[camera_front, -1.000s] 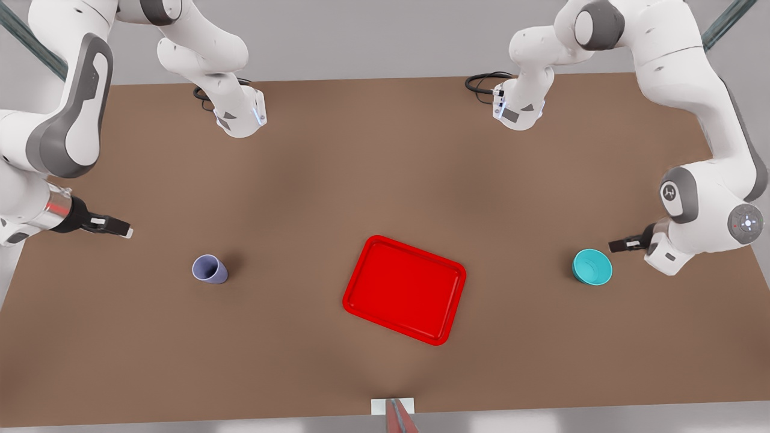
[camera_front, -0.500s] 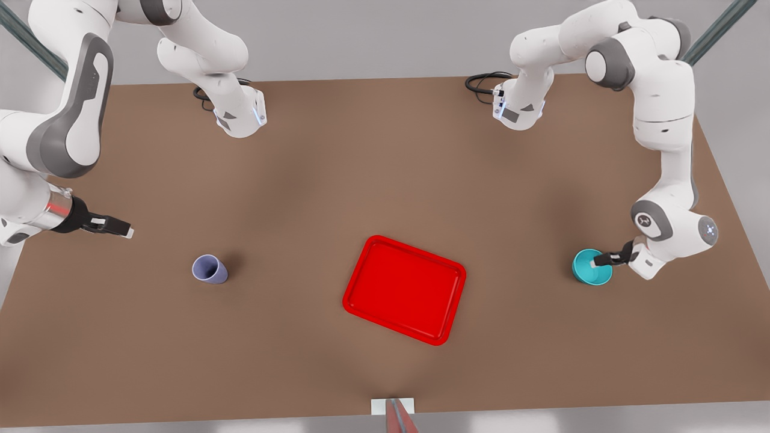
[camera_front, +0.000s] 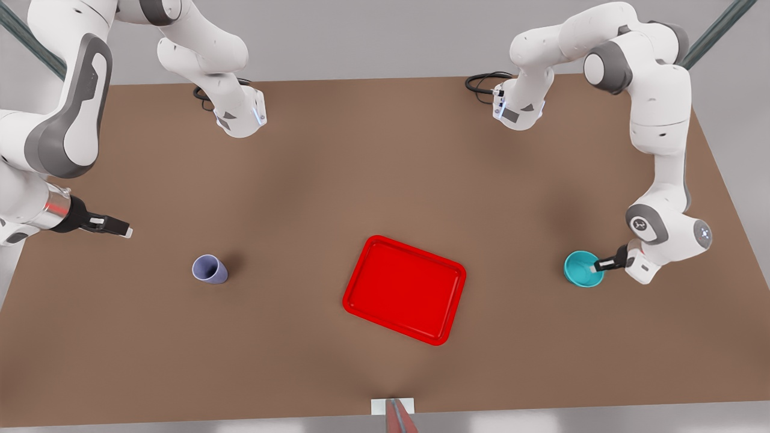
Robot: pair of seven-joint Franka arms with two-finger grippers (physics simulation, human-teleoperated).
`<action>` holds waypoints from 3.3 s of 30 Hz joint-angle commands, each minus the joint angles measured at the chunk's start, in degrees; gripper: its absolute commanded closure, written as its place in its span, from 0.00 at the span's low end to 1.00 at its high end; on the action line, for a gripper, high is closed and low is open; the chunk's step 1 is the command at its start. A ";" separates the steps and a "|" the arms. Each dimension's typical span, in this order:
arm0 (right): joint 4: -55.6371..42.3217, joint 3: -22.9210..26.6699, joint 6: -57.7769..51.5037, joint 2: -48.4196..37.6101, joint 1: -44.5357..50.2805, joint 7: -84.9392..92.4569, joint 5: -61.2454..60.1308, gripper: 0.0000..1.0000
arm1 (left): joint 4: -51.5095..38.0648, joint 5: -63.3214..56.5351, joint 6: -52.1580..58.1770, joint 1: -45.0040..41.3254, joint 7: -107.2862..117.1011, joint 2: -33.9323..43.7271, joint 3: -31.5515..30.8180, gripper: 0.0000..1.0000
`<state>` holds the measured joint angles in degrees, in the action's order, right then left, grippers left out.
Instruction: Place the bowl on the tray with the left arm and the cup on the tray with the right arm
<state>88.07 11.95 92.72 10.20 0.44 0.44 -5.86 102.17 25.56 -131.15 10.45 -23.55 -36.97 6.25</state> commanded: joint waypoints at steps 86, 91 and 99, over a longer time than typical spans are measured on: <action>18.90 -1.23 34.02 15.82 4.74 0.97 -0.03 0.00 | -12.35 -24.77 45.54 -15.28 22.67 27.56 -1.95 0.00; 18.98 -1.23 33.85 16.34 4.74 1.05 -0.03 0.00 | -12.35 -24.77 45.46 -15.19 22.67 27.21 -1.95 0.00; 18.72 -1.23 34.11 18.98 4.39 3.52 -1.53 0.00 | -12.43 -24.77 45.46 -15.20 22.67 27.21 -1.86 0.00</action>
<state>106.79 10.72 127.39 29.34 5.02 3.95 -9.48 89.82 0.80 -85.69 -4.78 -0.88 -9.76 4.39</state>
